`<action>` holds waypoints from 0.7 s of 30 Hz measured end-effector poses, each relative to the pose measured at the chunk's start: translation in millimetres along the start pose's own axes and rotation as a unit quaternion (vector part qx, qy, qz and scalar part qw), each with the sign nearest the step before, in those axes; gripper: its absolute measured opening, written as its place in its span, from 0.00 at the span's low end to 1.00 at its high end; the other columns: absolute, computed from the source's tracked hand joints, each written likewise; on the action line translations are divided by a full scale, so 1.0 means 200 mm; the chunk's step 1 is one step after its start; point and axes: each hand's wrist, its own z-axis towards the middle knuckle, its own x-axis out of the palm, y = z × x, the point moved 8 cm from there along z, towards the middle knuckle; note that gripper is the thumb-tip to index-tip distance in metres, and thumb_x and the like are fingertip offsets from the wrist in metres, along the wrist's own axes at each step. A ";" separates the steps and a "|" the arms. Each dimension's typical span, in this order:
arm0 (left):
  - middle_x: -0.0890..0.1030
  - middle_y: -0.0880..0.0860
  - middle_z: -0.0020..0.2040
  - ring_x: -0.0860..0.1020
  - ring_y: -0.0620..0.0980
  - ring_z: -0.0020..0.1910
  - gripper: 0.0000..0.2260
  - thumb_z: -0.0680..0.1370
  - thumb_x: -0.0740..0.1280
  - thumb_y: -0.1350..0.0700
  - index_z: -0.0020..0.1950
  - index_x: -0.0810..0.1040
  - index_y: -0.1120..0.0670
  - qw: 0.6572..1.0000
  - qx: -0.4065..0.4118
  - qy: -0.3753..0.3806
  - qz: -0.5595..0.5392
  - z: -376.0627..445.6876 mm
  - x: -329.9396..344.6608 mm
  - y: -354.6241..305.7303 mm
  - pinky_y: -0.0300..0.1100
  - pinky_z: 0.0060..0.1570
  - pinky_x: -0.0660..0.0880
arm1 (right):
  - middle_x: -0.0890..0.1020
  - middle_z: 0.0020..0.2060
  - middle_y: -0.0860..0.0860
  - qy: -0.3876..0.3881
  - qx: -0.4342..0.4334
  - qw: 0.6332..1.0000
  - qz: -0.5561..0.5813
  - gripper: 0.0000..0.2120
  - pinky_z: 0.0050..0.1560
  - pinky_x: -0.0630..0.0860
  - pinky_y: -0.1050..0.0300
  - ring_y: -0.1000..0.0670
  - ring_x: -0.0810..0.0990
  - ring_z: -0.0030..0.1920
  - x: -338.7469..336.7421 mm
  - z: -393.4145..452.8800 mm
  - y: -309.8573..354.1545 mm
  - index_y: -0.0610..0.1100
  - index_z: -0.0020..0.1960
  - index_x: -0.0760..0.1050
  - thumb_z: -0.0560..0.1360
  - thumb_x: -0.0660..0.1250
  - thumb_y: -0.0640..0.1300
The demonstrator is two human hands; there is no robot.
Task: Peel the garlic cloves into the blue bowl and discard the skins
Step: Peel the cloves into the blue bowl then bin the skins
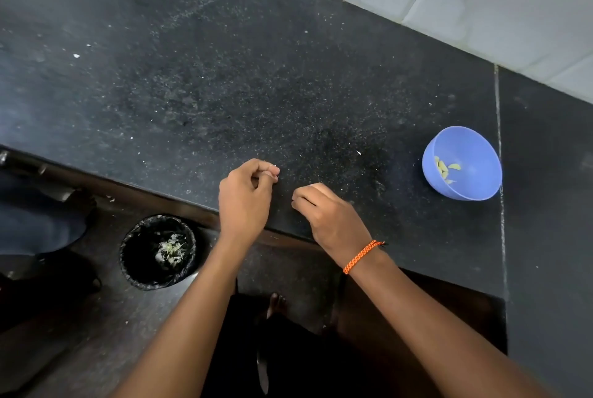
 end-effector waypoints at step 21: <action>0.87 0.53 0.49 0.85 0.51 0.52 0.10 0.80 0.66 0.68 0.51 0.86 0.58 0.954 0.039 -0.186 -0.230 -0.14 -0.37 0.15 0.48 0.57 0.81 | 0.84 0.43 0.52 -0.181 0.306 0.859 0.368 0.16 0.49 0.84 0.48 0.54 0.86 0.46 0.09 0.26 0.31 0.46 0.52 0.74 0.76 0.68 0.26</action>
